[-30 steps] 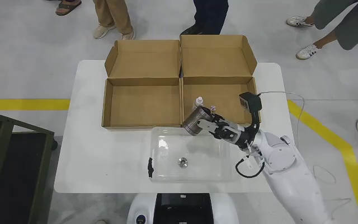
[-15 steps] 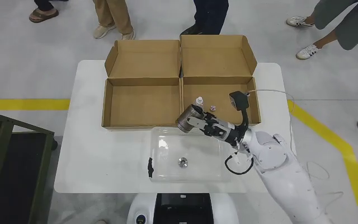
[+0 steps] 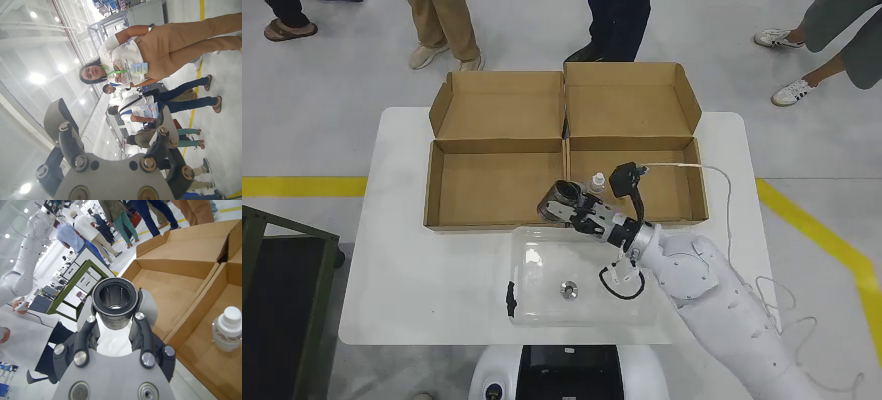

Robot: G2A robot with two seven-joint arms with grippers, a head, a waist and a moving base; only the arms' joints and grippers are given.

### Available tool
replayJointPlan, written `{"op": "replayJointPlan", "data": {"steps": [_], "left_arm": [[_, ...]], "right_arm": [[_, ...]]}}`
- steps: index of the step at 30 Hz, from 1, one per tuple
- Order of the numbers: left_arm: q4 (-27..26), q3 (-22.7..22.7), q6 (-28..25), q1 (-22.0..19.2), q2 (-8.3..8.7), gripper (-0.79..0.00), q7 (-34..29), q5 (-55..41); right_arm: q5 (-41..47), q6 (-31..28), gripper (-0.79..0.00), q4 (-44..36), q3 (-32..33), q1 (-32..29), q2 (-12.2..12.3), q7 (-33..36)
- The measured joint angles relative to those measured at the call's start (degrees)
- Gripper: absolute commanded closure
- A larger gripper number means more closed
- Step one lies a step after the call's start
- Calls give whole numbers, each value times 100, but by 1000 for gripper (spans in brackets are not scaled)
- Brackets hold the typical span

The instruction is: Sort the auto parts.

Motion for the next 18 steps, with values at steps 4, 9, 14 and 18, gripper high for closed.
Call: {"op": "replayJointPlan", "data": {"steps": [4, 9, 14, 18], "left_arm": [[0, 0, 0, 0, 0, -785, 0, 0], [0, 0, 0, 0, 0, -785, 0, 0], [0, 0, 0, 0, 0, -785, 0, 0], [0, 0, 0, 0, 0, -785, 0, 0]], "right_arm": [[-658, 396, 0, -14, -245, 147, -68, -76], [-1261, 801, 0, -39, -524, 335, -156, -107], [-1840, 1237, 0, -36, -800, 527, -255, -57], [-2283, 1579, 0, 35, -1013, 691, -337, 81]]}}
